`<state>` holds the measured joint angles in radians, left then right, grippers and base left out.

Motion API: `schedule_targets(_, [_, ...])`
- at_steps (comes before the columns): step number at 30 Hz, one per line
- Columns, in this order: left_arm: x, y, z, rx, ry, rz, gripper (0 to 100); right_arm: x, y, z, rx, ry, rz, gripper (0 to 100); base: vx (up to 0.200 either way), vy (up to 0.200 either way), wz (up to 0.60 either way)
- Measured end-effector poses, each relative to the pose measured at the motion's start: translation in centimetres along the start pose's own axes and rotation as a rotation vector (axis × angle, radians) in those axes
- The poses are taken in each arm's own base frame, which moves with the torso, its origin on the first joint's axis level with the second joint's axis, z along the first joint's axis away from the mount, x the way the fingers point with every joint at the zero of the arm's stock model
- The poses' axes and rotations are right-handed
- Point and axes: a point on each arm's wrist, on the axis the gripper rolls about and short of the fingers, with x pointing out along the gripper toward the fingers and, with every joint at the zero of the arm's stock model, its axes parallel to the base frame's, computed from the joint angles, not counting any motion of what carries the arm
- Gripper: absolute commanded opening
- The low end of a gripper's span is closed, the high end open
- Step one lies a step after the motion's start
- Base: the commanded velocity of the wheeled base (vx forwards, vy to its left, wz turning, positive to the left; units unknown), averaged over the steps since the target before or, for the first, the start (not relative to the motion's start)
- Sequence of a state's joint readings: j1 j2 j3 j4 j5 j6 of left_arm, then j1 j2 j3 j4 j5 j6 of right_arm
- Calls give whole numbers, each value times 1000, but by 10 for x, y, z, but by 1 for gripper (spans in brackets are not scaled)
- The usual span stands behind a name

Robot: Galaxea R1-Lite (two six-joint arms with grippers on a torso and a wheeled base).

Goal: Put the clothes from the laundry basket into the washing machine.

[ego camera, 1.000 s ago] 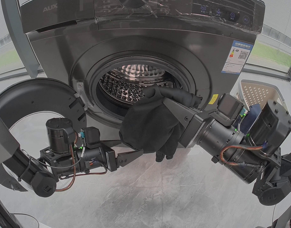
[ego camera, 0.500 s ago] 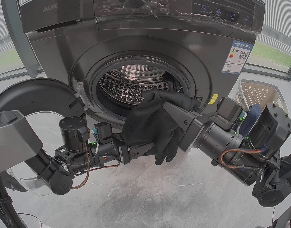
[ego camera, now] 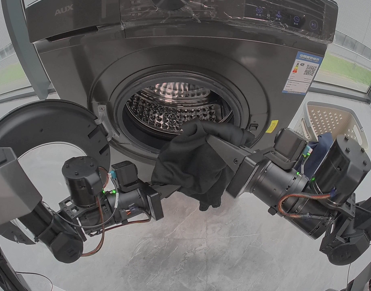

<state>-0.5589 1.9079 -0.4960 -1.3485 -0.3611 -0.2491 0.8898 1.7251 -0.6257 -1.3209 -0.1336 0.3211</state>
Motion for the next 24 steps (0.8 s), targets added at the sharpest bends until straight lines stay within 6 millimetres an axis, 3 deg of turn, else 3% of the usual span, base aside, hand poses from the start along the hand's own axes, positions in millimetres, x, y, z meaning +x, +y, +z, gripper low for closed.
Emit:
schedule_targets(5, [-22, -21, 3, 3, 0, -31, 0, -1, -2, -5, -3, 20, 0, 0, 0, 0, 0])
schedule_targets(6, [-27, -26, 4, 5, -3, -37, 0, -1, -2, -6, -3, 25, 0, 100, 0, 0, 0])
schedule_targets(16, [-59, -56, 27, 12, -104, -93, 0, -5, -9, -28, -32, 110, -17, 100, 0, 0, 0])
schedule_targets(24, [-58, -60, 47, 20, -192, -70, 0, -21, -19, -44, -86, 195, -47, 100, 0, 0, 0])
